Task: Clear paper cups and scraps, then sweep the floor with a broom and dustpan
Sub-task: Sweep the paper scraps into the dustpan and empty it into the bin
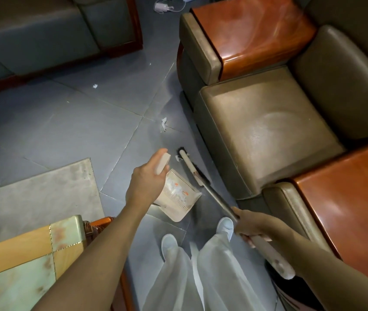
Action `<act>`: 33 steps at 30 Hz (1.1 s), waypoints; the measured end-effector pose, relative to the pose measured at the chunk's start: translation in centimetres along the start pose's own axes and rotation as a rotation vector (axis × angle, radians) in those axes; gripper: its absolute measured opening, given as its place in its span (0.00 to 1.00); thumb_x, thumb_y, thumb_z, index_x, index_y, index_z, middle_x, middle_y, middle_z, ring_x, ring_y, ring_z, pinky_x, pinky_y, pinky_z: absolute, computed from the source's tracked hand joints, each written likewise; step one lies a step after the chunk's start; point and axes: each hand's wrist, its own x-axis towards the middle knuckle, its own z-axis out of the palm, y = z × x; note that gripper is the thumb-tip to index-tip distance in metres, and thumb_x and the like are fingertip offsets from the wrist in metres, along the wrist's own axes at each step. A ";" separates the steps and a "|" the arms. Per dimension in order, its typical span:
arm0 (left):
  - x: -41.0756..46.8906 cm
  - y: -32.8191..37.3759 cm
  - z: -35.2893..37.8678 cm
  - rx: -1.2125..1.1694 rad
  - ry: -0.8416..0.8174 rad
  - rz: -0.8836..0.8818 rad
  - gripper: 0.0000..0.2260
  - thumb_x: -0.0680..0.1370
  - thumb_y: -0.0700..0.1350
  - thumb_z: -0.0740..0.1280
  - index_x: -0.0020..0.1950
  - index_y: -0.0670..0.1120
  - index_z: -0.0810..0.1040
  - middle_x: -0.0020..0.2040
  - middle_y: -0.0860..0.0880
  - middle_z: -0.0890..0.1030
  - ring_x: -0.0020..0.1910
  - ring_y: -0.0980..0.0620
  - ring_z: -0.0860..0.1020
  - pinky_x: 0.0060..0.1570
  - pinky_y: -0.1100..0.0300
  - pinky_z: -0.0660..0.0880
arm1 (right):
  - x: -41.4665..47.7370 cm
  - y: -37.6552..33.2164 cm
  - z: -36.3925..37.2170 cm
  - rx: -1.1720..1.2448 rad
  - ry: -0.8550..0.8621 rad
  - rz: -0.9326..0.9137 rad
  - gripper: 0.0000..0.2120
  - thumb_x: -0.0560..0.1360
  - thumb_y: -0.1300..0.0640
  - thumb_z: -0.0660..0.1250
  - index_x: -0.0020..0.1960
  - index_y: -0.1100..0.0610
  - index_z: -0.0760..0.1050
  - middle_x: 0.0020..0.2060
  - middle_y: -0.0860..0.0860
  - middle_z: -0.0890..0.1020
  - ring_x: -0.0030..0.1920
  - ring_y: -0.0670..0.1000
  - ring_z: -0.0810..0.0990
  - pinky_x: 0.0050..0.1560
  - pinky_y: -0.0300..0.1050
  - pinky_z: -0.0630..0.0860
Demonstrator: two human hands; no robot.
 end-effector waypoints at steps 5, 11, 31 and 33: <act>-1.0 -0.6 -1.0 -0.021 -0.021 -0.005 0.16 0.80 0.53 0.62 0.69 0.61 0.69 0.43 0.48 0.74 0.45 0.47 0.75 0.44 0.56 0.74 | -4.2 0.8 -3.8 0.241 -0.100 -0.031 0.28 0.73 0.71 0.57 0.69 0.50 0.65 0.20 0.50 0.70 0.19 0.45 0.66 0.20 0.35 0.66; -2.5 -2.3 -1.9 -0.037 0.036 -0.062 0.16 0.80 0.53 0.61 0.68 0.63 0.67 0.45 0.50 0.73 0.42 0.52 0.72 0.35 0.66 0.68 | -7.1 -0.7 -5.3 0.082 -0.010 -0.036 0.33 0.74 0.70 0.58 0.73 0.46 0.58 0.25 0.53 0.71 0.20 0.46 0.67 0.21 0.37 0.68; -1.5 -3.6 -3.5 -0.174 0.108 -0.240 0.13 0.81 0.51 0.62 0.64 0.65 0.67 0.46 0.47 0.77 0.36 0.54 0.76 0.26 0.72 0.67 | -1.4 -3.4 -1.6 -0.212 -0.141 0.020 0.30 0.72 0.69 0.58 0.70 0.49 0.62 0.29 0.56 0.73 0.18 0.47 0.70 0.22 0.38 0.70; -1.9 -3.5 -3.4 -0.178 0.099 -0.224 0.14 0.81 0.51 0.62 0.65 0.64 0.68 0.46 0.49 0.77 0.36 0.56 0.76 0.22 0.75 0.67 | -2.8 -1.8 -1.5 -0.111 -0.145 0.035 0.30 0.72 0.68 0.57 0.68 0.43 0.63 0.22 0.52 0.71 0.18 0.47 0.68 0.22 0.37 0.68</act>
